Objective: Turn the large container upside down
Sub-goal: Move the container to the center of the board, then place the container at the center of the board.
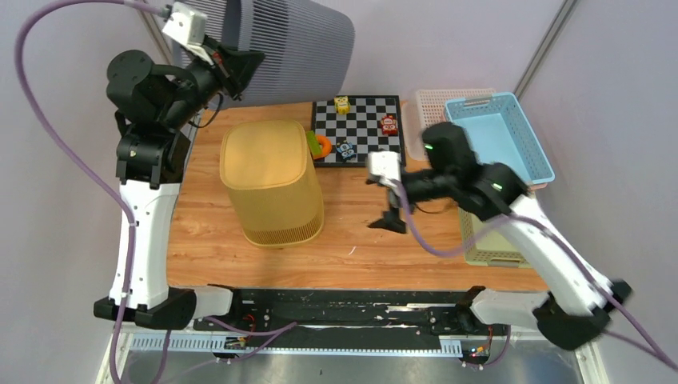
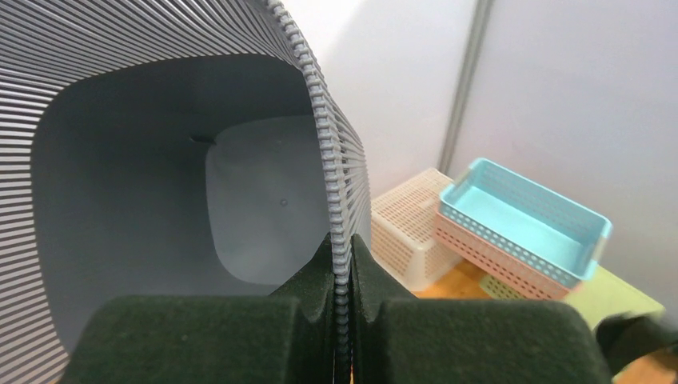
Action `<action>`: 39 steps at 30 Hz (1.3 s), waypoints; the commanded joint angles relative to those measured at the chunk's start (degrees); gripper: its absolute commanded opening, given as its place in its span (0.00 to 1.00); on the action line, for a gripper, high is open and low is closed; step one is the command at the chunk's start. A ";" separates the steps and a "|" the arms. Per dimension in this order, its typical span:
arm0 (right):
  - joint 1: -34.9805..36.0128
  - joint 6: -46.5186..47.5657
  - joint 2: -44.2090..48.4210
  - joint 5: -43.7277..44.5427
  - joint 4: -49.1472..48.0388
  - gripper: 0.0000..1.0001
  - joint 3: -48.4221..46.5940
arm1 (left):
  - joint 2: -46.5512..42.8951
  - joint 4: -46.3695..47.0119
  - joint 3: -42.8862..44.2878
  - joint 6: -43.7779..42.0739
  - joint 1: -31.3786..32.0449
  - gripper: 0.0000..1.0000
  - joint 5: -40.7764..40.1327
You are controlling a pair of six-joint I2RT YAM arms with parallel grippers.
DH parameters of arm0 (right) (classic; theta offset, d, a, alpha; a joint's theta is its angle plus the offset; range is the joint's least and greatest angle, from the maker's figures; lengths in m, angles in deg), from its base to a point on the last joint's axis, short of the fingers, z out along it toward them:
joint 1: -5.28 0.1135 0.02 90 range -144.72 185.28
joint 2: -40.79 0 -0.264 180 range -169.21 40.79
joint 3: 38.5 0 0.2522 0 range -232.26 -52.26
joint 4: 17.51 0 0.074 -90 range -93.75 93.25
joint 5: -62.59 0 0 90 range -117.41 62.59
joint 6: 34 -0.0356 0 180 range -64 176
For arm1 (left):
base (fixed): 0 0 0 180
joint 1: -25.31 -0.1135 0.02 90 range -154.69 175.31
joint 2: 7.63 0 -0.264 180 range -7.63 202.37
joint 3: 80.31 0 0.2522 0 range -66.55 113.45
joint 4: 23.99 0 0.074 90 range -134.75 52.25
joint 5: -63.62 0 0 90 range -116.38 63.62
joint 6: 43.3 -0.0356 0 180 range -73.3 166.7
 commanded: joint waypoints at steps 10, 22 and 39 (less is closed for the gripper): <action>-12.32 12.72 28.13 17.62 16.87 1.00 -3.42 | 8.51 -9.10 9.85 -22.69 27.17 0.00 -1.52; -15.68 9.25 30.14 17.99 16.28 1.00 -11.65 | 10.64 -24.42 3.77 -37.60 41.43 0.00 -0.99; -17.95 8.22 30.27 13.13 13.08 1.00 -5.86 | 17.60 -20.91 -5.29 -37.36 52.91 0.00 -19.20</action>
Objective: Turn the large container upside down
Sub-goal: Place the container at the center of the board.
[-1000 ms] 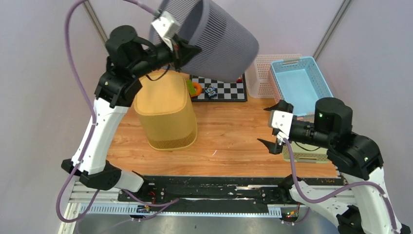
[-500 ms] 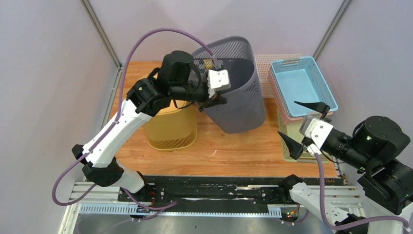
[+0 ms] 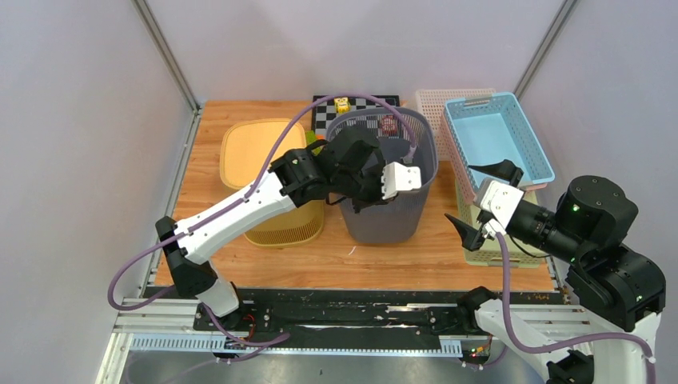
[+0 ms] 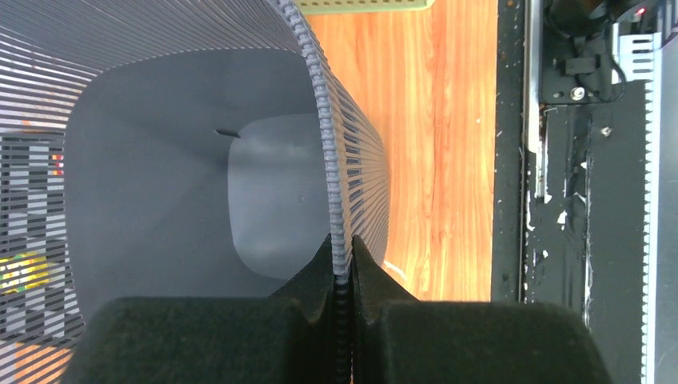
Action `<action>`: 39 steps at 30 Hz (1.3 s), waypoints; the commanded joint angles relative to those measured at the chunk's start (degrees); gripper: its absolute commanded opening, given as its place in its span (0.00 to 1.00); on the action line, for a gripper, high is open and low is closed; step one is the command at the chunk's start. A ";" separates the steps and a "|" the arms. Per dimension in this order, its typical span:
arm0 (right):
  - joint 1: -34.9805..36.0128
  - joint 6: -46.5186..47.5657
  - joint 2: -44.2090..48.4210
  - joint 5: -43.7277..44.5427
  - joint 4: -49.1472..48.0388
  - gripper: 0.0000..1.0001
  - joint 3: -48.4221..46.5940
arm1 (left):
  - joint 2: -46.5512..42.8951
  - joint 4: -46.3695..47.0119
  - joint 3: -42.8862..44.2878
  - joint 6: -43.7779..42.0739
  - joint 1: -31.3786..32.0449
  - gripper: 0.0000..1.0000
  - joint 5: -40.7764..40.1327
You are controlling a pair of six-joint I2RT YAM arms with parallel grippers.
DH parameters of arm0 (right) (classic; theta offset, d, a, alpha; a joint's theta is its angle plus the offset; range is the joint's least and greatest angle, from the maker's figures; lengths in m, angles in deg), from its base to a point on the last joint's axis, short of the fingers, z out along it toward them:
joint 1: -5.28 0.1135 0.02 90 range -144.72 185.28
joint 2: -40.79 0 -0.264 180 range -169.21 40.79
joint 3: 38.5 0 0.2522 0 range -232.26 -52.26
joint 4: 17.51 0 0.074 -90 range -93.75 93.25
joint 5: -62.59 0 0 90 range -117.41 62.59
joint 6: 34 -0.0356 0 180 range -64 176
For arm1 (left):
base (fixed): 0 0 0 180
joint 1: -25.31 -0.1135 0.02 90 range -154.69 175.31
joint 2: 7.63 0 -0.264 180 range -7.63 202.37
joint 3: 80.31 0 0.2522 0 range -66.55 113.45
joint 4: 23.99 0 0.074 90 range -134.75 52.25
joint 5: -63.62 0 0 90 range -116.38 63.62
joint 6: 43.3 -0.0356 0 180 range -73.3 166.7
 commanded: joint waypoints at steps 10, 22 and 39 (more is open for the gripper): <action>-1.11 -0.85 0.53 -2.92 -1.46 1.00 2.11 | 0.16 9.54 -3.19 1.48 3.01 0.05 -6.44; -1.28 -0.76 -0.02 -3.03 -1.55 1.00 2.47 | -0.45 7.86 -0.86 1.36 3.39 0.60 -4.06; -1.50 -1.13 -2.20 -5.16 -5.10 1.00 8.63 | -13.58 8.85 1.83 -0.03 -6.61 1.00 -17.80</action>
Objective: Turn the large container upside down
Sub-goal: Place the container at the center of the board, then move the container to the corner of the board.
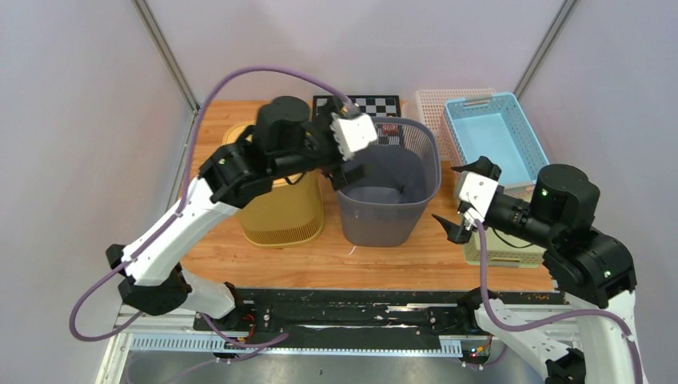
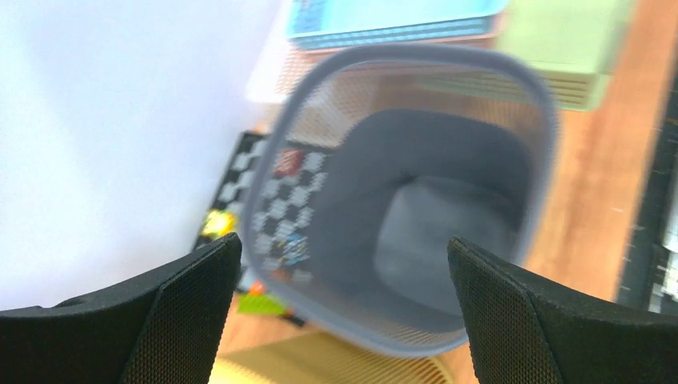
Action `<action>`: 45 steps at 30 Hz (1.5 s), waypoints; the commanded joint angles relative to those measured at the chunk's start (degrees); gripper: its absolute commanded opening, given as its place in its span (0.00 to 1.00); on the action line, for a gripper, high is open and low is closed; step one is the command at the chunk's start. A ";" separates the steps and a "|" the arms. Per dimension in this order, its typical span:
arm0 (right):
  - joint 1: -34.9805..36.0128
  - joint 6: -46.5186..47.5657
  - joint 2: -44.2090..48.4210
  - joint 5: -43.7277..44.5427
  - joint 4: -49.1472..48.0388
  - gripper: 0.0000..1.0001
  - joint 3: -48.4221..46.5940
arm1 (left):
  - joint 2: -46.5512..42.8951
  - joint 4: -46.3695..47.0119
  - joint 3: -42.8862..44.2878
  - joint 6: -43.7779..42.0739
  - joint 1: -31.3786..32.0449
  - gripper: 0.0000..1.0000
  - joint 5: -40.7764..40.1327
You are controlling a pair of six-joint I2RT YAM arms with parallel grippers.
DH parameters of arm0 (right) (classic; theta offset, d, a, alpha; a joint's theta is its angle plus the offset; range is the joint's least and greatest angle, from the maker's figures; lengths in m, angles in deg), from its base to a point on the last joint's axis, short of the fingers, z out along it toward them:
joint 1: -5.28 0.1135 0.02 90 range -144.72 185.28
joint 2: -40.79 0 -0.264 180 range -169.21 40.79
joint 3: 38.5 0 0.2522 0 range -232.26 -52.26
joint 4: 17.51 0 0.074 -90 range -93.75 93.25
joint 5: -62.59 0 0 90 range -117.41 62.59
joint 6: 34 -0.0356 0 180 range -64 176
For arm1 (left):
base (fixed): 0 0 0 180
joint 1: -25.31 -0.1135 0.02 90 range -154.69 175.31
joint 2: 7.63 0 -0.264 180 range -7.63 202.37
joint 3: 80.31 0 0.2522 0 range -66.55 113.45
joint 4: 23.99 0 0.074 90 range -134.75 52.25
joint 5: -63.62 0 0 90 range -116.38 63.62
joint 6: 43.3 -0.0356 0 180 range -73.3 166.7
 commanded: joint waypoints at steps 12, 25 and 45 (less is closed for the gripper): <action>-0.95 -2.44 -5.29 -6.42 -7.71 1.00 8.70 | -15.43 -1.13 -14.45 0.14 -16.30 1.00 -11.75; -0.92 -3.14 -5.16 -8.14 -9.44 1.00 11.01 | -17.60 -1.61 -25.16 3.09 -18.04 1.00 -6.75; -0.94 -3.57 -4.41 -9.36 -12.28 1.00 14.86 | -22.73 0.14 -37.73 -2.39 -27.63 0.90 -21.13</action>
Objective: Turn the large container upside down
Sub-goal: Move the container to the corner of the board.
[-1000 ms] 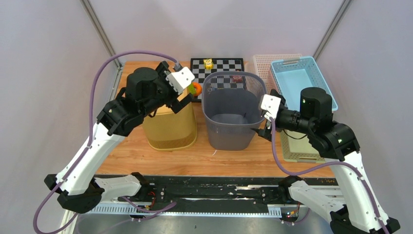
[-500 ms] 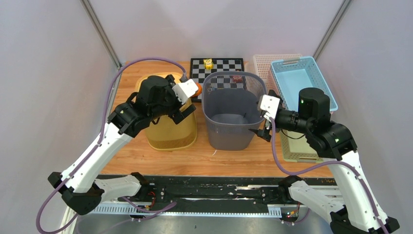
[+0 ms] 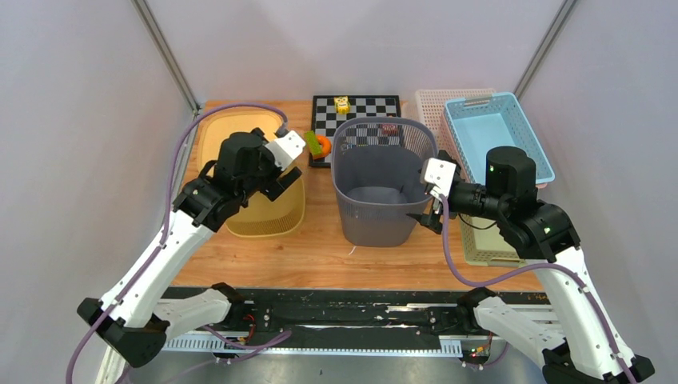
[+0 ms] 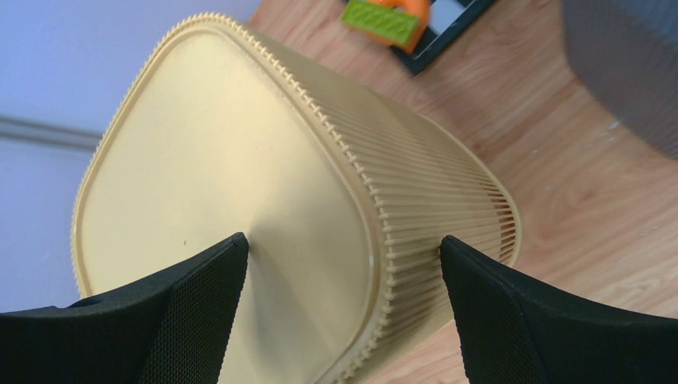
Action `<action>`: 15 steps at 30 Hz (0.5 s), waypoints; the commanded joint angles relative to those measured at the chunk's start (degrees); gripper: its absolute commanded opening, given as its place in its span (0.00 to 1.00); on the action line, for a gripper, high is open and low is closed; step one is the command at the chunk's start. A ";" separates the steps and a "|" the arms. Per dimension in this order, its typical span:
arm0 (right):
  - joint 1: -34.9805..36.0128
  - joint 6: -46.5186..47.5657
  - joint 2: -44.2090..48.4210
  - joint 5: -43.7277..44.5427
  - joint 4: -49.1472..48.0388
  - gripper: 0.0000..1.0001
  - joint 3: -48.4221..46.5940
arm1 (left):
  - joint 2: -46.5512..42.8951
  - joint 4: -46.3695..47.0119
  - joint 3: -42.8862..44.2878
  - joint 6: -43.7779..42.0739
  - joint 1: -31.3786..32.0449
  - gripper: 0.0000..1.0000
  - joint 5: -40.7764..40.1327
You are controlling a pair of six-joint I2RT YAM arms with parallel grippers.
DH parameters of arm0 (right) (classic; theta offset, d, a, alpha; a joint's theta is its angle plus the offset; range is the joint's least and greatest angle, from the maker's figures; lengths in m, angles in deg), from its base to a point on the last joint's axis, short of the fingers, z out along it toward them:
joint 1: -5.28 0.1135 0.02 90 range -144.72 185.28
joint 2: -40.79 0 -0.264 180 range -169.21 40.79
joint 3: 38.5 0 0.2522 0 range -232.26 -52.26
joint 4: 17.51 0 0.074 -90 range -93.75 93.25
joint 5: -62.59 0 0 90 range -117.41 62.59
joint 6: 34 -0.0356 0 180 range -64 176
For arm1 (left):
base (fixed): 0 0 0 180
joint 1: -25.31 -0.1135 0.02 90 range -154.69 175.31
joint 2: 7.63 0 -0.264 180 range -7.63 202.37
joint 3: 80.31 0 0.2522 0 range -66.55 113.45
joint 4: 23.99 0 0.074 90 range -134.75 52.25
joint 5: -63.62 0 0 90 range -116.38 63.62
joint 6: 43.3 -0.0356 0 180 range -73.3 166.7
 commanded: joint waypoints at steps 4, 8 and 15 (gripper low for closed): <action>-0.80 -1.31 0.89 -2.34 -1.95 1.00 1.36 | -3.12 0.44 -4.85 -7.64 -10.40 0.92 -0.54; -0.80 -1.77 0.81 -2.36 -2.36 1.00 1.52 | -1.92 3.12 -4.51 -11.59 -16.30 0.95 4.90; -0.81 -2.39 0.69 -2.24 -3.05 1.00 1.76 | -3.79 2.30 3.18 -10.46 -16.80 1.00 13.95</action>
